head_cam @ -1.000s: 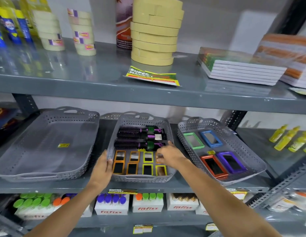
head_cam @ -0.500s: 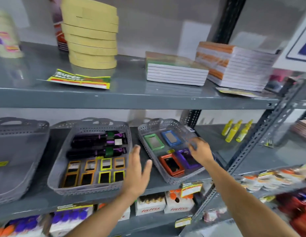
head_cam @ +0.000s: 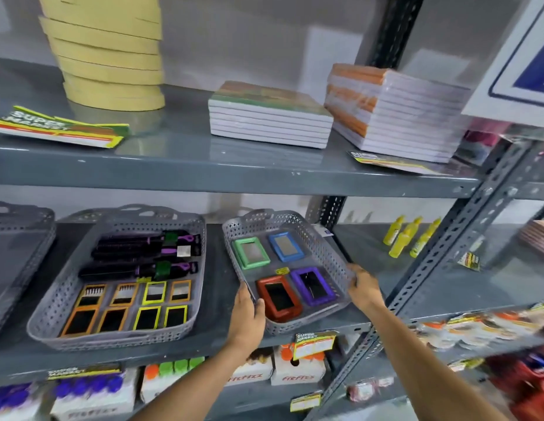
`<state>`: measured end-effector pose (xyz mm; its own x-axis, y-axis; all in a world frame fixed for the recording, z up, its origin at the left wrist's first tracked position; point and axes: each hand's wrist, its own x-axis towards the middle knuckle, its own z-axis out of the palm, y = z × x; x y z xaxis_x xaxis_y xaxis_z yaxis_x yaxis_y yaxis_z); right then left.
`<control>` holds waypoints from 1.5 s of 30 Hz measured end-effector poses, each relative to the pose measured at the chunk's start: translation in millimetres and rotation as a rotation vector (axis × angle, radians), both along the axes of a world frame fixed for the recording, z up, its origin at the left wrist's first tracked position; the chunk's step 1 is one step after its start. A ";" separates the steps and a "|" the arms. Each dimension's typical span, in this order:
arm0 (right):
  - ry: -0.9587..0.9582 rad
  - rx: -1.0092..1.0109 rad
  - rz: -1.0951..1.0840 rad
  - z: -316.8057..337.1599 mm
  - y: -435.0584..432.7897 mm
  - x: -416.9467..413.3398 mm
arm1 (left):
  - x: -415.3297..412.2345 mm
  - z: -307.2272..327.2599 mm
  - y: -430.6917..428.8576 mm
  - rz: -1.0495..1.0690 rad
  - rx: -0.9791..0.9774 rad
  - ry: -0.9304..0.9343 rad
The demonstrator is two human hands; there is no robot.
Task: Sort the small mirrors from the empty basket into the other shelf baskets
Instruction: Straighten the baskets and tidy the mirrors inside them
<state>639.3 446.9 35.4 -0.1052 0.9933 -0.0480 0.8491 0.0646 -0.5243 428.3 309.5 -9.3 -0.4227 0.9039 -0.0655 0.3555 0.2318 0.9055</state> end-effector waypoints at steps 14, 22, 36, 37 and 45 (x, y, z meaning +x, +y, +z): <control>0.034 0.054 0.036 -11.4 -24.8 -2.1 | -39.9 8.3 7.1 0.024 -0.103 -0.012; -0.037 0.136 0.104 14.6 11.0 -97.6 | -38.6 8.8 7.9 0.059 -0.077 0.036; -0.159 -0.041 0.267 -28.5 43.0 -221.0 | -48.1 1.5 8.0 0.066 -0.026 0.024; -0.178 -0.039 0.270 -28.9 43.2 -222.4 | -47.0 3.5 7.5 0.058 -0.013 0.040; -0.144 -0.039 0.243 -30.5 42.2 -227.5 | -44.2 5.2 5.1 0.046 0.014 0.083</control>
